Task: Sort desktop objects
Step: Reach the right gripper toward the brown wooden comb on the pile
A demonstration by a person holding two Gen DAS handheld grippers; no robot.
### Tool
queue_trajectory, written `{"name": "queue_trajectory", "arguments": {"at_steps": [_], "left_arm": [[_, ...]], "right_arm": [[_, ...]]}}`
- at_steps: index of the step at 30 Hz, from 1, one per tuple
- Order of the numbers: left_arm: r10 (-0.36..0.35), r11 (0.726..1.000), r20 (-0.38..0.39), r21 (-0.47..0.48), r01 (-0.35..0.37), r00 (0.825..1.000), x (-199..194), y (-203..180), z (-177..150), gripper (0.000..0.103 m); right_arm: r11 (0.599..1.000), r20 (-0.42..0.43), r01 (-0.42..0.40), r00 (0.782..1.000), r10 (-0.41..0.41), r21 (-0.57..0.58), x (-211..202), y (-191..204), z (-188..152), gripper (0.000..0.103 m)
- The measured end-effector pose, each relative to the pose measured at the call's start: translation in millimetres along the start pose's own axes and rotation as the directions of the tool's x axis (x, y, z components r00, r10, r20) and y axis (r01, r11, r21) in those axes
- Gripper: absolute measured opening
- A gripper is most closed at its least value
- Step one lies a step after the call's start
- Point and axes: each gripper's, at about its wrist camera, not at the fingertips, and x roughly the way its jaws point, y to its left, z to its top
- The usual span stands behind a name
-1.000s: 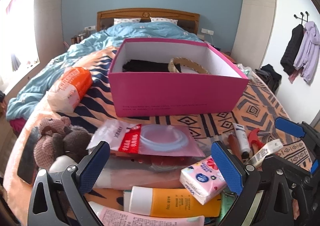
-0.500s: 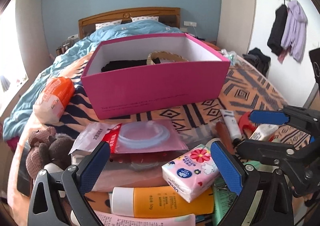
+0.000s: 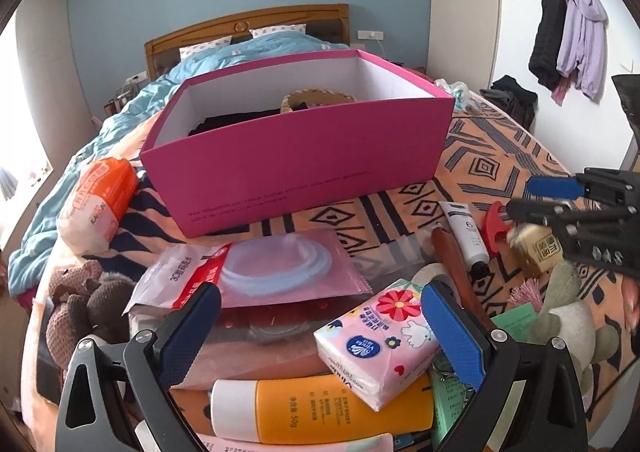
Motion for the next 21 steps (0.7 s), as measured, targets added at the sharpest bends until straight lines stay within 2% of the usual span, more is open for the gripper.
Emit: {"name": "queue_trajectory", "arguments": {"at_steps": [3,4,5,6,9,11,14,17,19,21], "left_arm": [[-0.004,1.000,-0.003,0.010,0.005,1.000,2,-3,1,0.102],[-0.007,1.000,-0.006,0.014,0.007,1.000,3,-4,1,0.102],[-0.016,1.000,-0.012,0.016,0.016,1.000,5,-5,1,0.102],[-0.022,1.000,-0.016,0.017,0.022,1.000,6,-6,2,0.102],[-0.041,0.999,-0.027,0.032,0.042,0.999,9,-10,2,0.102],[-0.053,0.998,-0.038,0.042,0.055,0.998,10,-12,0,0.102],[-0.062,0.997,-0.049,0.043,0.064,0.997,11,-13,-2,0.102],[-0.067,0.997,-0.046,0.040,0.069,0.997,11,-11,-3,0.102],[-0.070,0.996,-0.046,0.045,0.072,0.997,11,-11,-4,0.102],[-0.075,0.996,-0.050,0.050,0.078,0.996,12,-12,-4,0.102]], "right_arm": [[0.999,-0.019,0.022,1.000,-0.022,0.031,5,-15,-3,0.047],[0.999,-0.017,0.007,1.000,-0.006,0.044,4,-17,-4,0.047],[0.998,-0.005,-0.039,0.999,0.039,0.052,0,-17,-3,0.047],[0.991,0.008,-0.120,0.993,0.120,0.056,-5,-13,-2,0.047],[0.957,-0.017,-0.286,0.958,0.287,0.038,-5,1,0,0.047],[0.935,-0.061,-0.352,0.933,0.354,0.042,4,10,1,0.047],[0.914,-0.139,-0.397,0.904,0.404,0.078,22,16,-2,0.047],[0.878,-0.191,-0.455,0.858,0.477,0.147,37,16,-7,0.047],[0.867,-0.201,-0.473,0.844,0.497,0.155,39,19,-8,0.047],[0.841,-0.209,-0.507,0.816,0.539,0.188,45,20,-8,0.047]]}}
